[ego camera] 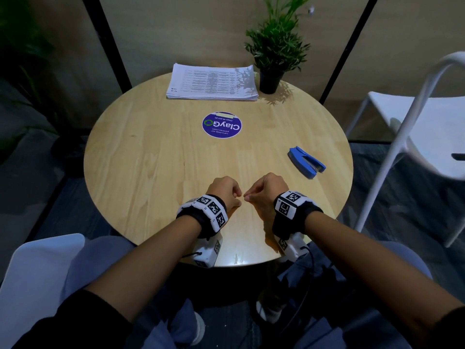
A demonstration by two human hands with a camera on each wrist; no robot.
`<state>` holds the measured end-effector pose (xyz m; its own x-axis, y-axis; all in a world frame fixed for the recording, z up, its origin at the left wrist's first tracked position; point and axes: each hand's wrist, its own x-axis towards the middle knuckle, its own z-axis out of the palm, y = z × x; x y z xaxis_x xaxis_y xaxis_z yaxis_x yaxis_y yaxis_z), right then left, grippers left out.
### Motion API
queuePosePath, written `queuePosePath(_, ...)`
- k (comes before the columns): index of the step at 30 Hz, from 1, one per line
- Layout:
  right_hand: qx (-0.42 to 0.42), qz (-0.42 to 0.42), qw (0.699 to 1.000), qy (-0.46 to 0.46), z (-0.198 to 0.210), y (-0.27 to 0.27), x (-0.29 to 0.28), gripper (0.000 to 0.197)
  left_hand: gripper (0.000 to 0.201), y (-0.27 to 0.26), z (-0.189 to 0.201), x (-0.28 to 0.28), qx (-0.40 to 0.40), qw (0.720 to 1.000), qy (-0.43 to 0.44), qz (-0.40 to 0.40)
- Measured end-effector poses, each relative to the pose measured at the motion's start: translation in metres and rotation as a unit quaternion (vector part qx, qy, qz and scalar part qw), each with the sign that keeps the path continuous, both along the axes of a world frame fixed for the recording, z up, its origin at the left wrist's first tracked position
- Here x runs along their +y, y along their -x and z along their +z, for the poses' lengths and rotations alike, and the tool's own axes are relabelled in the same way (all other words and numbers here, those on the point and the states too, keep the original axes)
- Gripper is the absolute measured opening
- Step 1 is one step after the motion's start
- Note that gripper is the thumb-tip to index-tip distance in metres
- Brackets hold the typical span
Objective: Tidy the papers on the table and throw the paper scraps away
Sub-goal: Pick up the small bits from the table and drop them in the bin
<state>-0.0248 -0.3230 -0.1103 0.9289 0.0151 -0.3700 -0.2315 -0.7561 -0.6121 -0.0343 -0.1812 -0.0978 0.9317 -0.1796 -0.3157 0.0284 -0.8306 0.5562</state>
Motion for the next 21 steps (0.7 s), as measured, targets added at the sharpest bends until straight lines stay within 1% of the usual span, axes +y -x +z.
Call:
queuePosePath(6,-0.017,0.019,0.999,0.03,-0.001,0.003,0.003,0.006,0.025,0.0,-0.001,0.001,0.0,1.0,0.007,0.003)
queuePosePath(9,-0.021,0.022,0.998,0.059,-0.004,0.007,0.006,0.013,0.024,0.001,-0.003,0.001,-0.005,1.0,0.007,0.006)
queuePosePath(12,-0.035,0.053,0.992,0.108,-0.002,0.013,0.012,0.011,0.022,0.001,-0.003,0.002,-0.009,1.0,0.006,0.005)
queuePosePath(15,-0.038,0.084,0.983,0.159,0.002,0.016,0.018,0.015,0.023,0.0,-0.004,0.002,-0.011,1.0,-0.001,-0.004)
queuePosePath(17,-0.035,0.115,0.975,0.186,0.003,0.017,0.02,0.012,0.023,0.0,-0.004,0.002,-0.015,1.0,-0.008,-0.017)
queuePosePath(19,-0.036,0.103,0.982,0.155,0.006,0.018,0.017,0.011,0.024,0.001,-0.004,0.002,-0.023,0.999,-0.019,-0.038)
queuePosePath(21,-0.043,0.04,0.996,0.073,0.006,0.014,0.006,0.011,0.025,0.0,-0.003,0.002,-0.028,0.997,-0.029,-0.068)
